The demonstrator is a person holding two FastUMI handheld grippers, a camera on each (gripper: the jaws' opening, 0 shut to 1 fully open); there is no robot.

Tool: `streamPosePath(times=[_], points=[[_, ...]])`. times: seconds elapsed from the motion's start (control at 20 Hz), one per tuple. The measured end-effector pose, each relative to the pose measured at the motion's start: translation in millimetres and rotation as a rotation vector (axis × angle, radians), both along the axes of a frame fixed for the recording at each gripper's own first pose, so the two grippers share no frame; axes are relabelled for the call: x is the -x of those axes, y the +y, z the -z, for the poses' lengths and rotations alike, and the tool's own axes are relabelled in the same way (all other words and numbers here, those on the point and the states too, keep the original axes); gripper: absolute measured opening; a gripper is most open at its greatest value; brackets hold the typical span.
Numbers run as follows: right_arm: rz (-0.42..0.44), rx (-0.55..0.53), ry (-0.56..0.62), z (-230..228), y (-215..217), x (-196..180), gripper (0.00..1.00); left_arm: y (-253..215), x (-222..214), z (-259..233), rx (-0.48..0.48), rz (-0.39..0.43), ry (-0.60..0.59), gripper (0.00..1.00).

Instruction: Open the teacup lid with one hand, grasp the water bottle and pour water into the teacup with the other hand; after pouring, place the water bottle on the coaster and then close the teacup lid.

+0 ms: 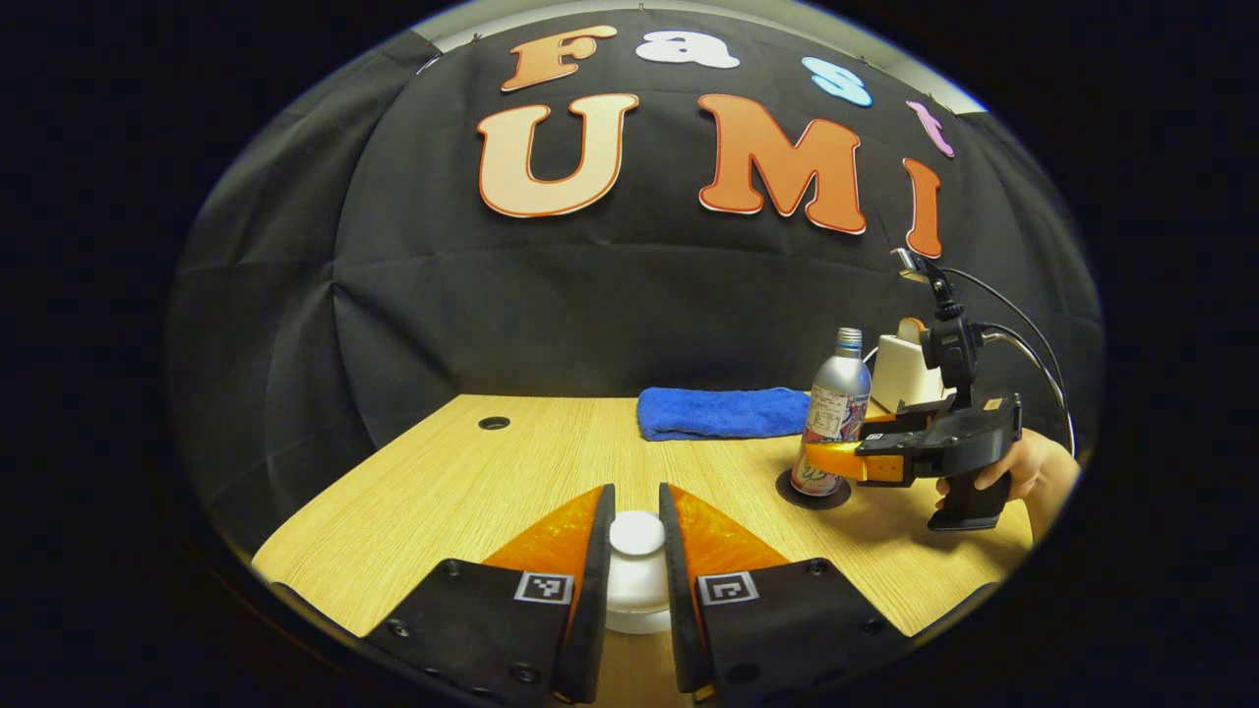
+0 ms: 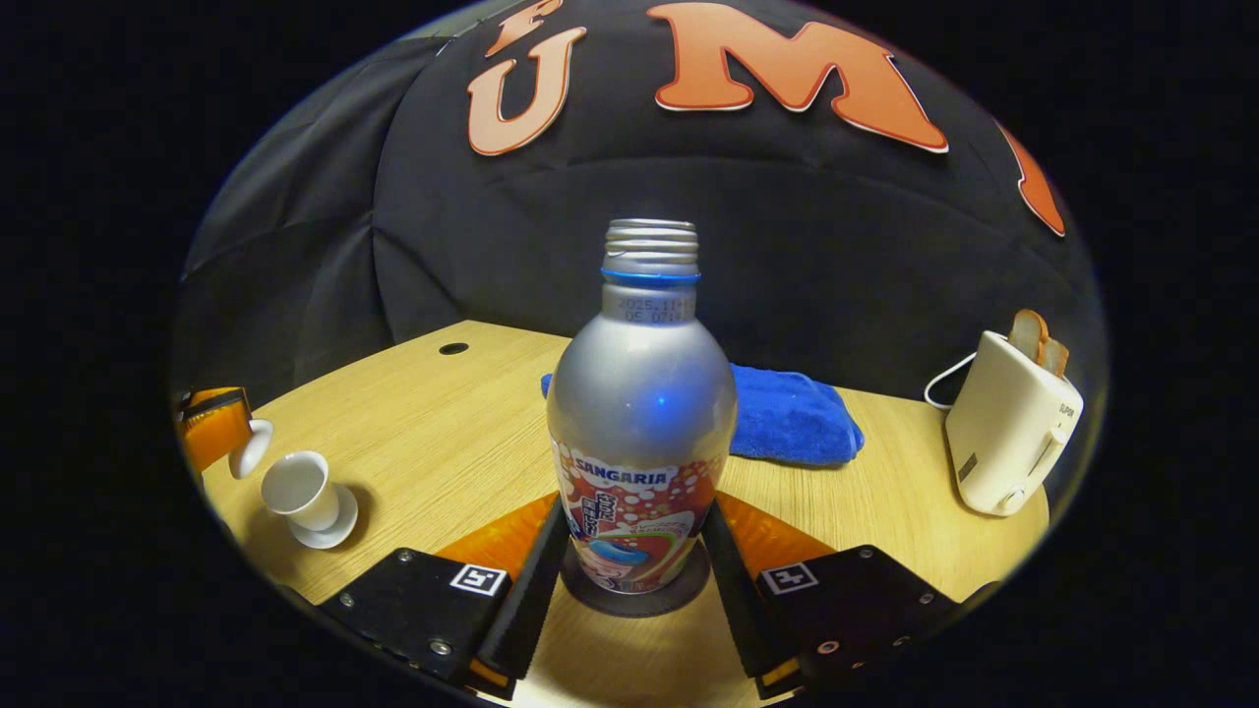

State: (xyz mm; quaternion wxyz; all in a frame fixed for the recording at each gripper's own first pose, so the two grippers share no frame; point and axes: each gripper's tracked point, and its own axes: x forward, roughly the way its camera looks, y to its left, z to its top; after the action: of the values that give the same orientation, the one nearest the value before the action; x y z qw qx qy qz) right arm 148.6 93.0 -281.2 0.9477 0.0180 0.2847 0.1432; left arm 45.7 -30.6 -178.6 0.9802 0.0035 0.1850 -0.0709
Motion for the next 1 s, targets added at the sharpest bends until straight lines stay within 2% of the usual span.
streamPosePath(times=[0.1, 0.15, 0.2, 0.3, 0.55, 0.7, 1.0], points=[[-0.001, 0.009, -0.019, -1.0, 2.5, -3.4, 0.79, 3.3, -2.4, 2.2, 0.001, -0.007, 0.001, 0.33], [0.003, 0.007, -0.023, -1.5, 2.9, -3.4, 0.79, 3.5, -2.8, 3.7, 0.0, -0.01, 0.006, 0.28], [0.003, 0.01, -0.024, 0.1, 2.0, -2.4, 0.79, 5.8, -3.6, 6.5, 0.002, -0.013, 0.006, 0.32], [0.003, 0.017, -0.029, -0.3, 0.7, -3.1, 0.79, 5.8, -5.4, 10.3, 0.007, -0.014, 0.013, 0.32], [0.003, 0.068, -0.038, -4.9, -7.5, 2.6, 0.84, -1.4, -12.0, 18.1, 0.011, -0.001, 0.019, 0.32], [0.0, 0.071, -0.057, -12.8, -13.8, 12.5, 0.98, -2.9, -13.7, 29.6, 0.009, 0.002, 0.037, 0.32], [0.003, 0.046, -0.105, -36.0, -24.3, 39.3, 0.99, -5.4, -15.1, 42.0, 0.006, -0.006, 0.06, 0.32]])
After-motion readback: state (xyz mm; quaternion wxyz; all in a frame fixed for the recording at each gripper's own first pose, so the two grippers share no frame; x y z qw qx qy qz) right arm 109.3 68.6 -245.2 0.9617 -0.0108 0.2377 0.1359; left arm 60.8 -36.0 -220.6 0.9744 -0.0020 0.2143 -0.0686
